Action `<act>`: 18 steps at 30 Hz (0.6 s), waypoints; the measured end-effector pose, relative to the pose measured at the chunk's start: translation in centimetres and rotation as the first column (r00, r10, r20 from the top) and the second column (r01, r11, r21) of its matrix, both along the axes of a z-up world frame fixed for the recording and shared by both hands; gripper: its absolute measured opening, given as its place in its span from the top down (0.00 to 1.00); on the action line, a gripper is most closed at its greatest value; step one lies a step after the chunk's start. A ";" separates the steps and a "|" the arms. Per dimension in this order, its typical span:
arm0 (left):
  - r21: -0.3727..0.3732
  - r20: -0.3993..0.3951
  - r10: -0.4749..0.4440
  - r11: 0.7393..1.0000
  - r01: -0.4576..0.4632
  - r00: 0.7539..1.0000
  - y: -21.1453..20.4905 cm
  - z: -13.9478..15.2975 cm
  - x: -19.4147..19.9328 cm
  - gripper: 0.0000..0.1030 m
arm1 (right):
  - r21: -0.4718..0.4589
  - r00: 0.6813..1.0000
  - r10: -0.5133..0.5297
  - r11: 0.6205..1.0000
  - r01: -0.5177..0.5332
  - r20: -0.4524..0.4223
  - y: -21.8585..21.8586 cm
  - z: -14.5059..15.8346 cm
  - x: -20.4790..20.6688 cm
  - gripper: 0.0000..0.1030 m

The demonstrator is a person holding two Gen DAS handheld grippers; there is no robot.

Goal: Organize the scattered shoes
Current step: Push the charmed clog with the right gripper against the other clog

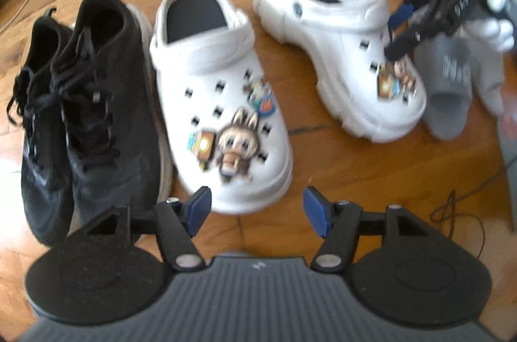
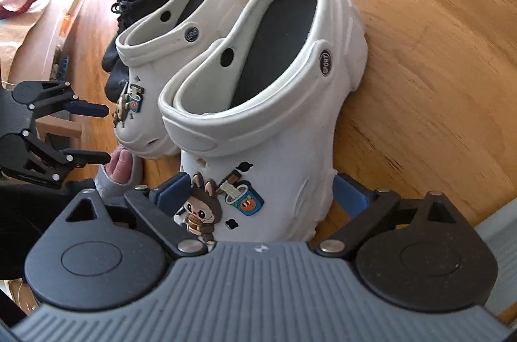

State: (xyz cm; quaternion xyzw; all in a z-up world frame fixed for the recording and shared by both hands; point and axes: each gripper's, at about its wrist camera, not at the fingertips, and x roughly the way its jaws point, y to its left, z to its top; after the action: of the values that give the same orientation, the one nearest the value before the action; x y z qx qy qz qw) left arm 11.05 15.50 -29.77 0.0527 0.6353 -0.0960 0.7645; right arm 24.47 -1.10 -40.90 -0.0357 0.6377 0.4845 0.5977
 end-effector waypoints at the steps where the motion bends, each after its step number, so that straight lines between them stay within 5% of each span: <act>1: -0.004 -0.009 0.013 1.000 -0.013 1.000 0.2 -0.2 -0.1 0.41 | 0.001 1.000 0.005 1.000 -0.005 0.010 0.3 0.1 -0.2 0.14; 13: 0.009 -0.032 0.167 0.986 -0.167 0.985 3.2 -1.6 0.5 0.39 | -0.004 0.998 -0.059 0.998 0.059 -0.002 3.4 0.1 -2.0 0.12; 18: 0.037 -0.040 0.160 0.987 -0.159 0.986 3.7 -1.8 0.5 0.35 | -0.021 0.988 -0.152 0.988 0.151 -0.015 3.7 0.0 -2.7 0.12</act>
State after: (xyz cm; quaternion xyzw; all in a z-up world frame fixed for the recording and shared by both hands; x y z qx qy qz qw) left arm 11.56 19.21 -31.60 0.0126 0.6553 -0.0248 0.7548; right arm 21.80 2.55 -40.85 0.0111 0.6483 0.4319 0.6270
